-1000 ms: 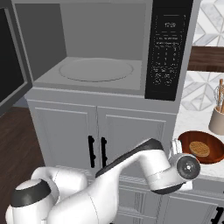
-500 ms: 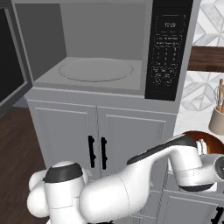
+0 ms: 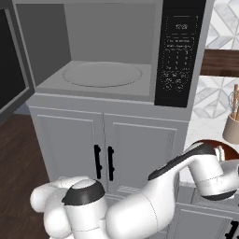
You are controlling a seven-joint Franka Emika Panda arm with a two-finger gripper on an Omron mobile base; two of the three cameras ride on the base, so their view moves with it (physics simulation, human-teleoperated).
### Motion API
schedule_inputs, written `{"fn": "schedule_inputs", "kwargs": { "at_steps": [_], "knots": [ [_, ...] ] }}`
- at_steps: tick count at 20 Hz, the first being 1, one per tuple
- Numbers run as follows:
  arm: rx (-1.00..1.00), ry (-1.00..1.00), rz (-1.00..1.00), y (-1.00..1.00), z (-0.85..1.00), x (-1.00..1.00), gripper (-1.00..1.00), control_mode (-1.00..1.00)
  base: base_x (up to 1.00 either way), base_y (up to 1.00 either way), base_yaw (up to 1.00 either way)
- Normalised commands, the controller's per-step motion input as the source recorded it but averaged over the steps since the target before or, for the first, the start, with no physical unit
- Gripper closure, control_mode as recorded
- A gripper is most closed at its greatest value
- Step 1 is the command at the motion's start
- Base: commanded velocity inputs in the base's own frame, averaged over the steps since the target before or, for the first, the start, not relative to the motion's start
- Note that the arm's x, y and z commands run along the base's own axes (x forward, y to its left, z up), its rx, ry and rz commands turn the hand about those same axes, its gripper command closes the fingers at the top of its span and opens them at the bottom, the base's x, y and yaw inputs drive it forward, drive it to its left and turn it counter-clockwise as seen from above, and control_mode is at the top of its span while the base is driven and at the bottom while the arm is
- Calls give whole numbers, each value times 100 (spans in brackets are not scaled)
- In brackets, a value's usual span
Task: Open the microwave, place the bowl with waffle inside the microwave, then close the microwave door and turn it on.
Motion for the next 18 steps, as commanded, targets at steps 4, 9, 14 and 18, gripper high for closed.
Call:
{"fn": "schedule_inputs", "kwargs": {
  "at_steps": [4,9,14,18],
  "knots": [
    [3,0,-7,0,-32,45,-100,-100,0,0,0],
    [3,7,-9,-3,-28,41,-100,-100,0,0,0],
    [4,8,-9,-9,-26,43,-100,-100,0,0,0],
    [6,7,-9,-19,-28,41,-100,-100,0,0,0]
  ]
}}
